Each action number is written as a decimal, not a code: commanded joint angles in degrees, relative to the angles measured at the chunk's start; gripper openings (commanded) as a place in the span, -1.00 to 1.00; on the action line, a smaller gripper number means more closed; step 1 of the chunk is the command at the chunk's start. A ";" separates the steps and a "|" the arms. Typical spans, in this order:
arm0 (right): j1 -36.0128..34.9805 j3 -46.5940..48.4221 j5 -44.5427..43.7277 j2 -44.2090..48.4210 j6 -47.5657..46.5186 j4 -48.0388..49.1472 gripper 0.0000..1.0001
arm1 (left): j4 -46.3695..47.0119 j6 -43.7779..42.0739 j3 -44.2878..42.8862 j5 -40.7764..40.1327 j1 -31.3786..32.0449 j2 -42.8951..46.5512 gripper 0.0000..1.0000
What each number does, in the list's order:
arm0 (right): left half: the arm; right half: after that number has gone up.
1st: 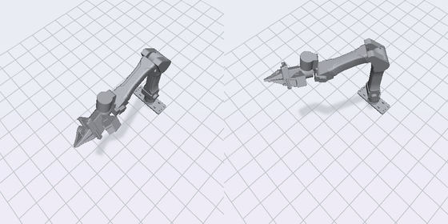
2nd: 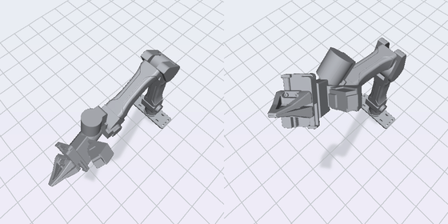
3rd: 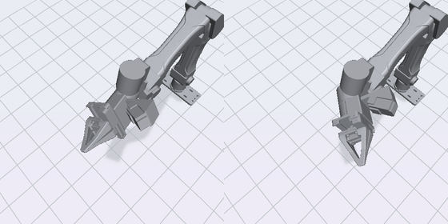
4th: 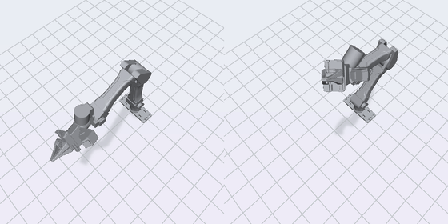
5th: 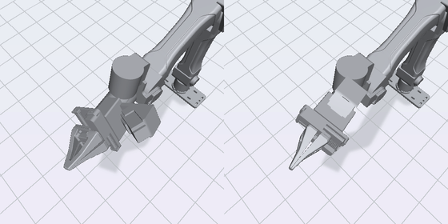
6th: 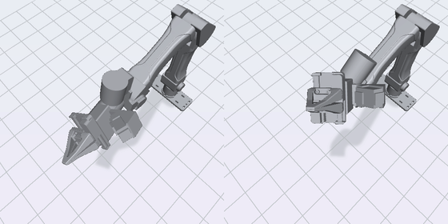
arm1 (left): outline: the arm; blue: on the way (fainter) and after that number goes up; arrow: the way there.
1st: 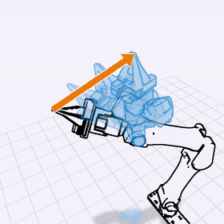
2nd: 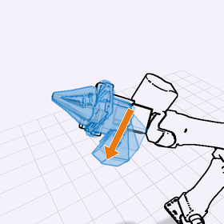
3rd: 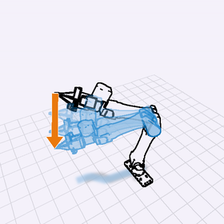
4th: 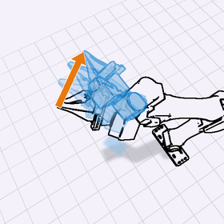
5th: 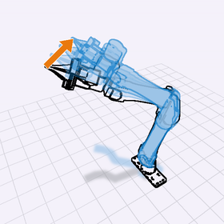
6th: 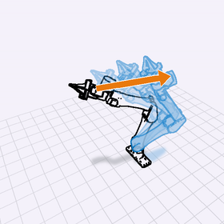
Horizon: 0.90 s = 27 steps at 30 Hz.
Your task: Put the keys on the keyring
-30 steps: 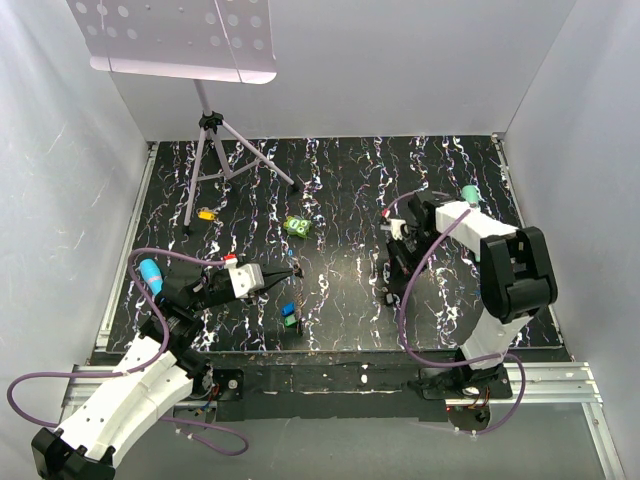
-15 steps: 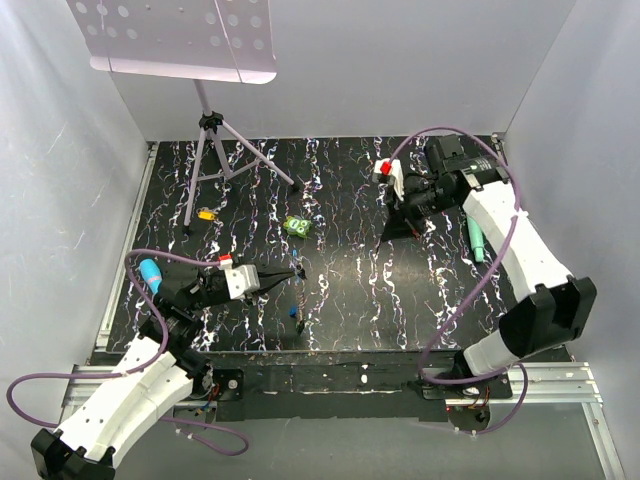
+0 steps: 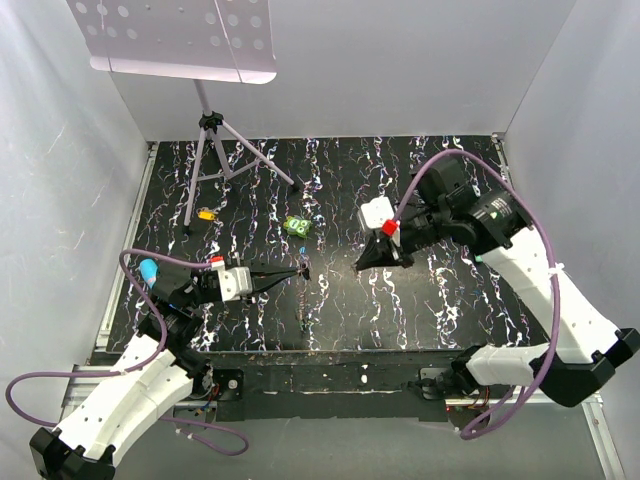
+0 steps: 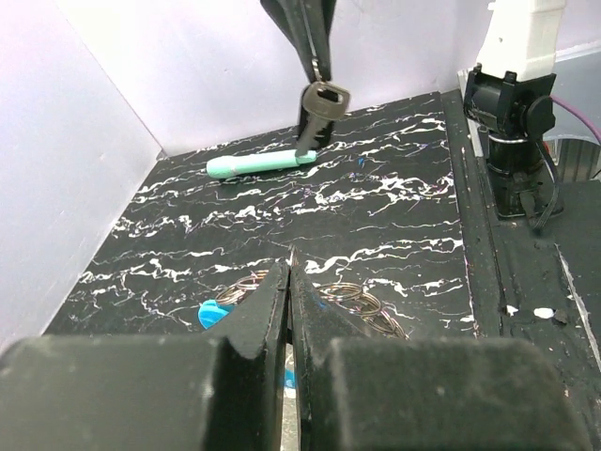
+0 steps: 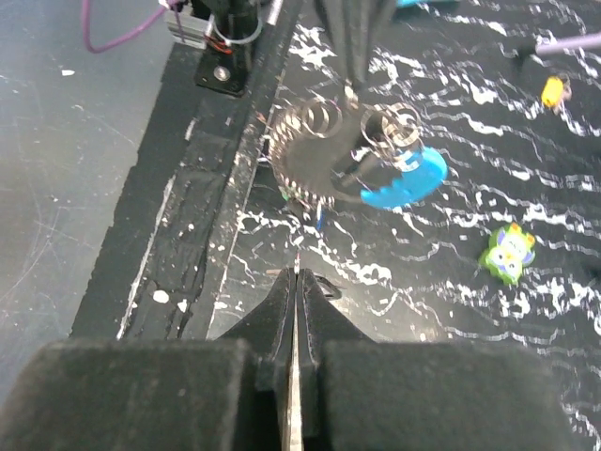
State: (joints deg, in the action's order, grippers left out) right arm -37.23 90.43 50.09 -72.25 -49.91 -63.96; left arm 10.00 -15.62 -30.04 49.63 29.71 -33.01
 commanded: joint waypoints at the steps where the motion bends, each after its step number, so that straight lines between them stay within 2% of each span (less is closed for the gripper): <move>1: -5.29 -2.36 -1.21 2.46 2.36 6.91 -0.97 | 5.64 1.82 -1.60 1.44 -0.36 0.85 -1.00; 8: -11.63 -6.40 -4.47 5.09 0.70 12.98 -0.97 | 7.66 2.87 -0.37 1.97 -0.36 0.76 -1.00; 14: -14.53 -19.23 -2.71 12.92 -7.12 26.86 -0.97 | 8.11 2.26 0.95 1.61 -0.36 0.67 -1.00; 27: -16.47 -21.61 -3.41 11.25 -3.88 32.76 -0.97 | 10.13 3.58 2.18 2.14 -0.27 1.02 -1.00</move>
State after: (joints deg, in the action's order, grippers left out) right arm -53.04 69.45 46.44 -60.75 -55.13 -36.05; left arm 16.71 -12.80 -27.70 51.59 29.71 -32.69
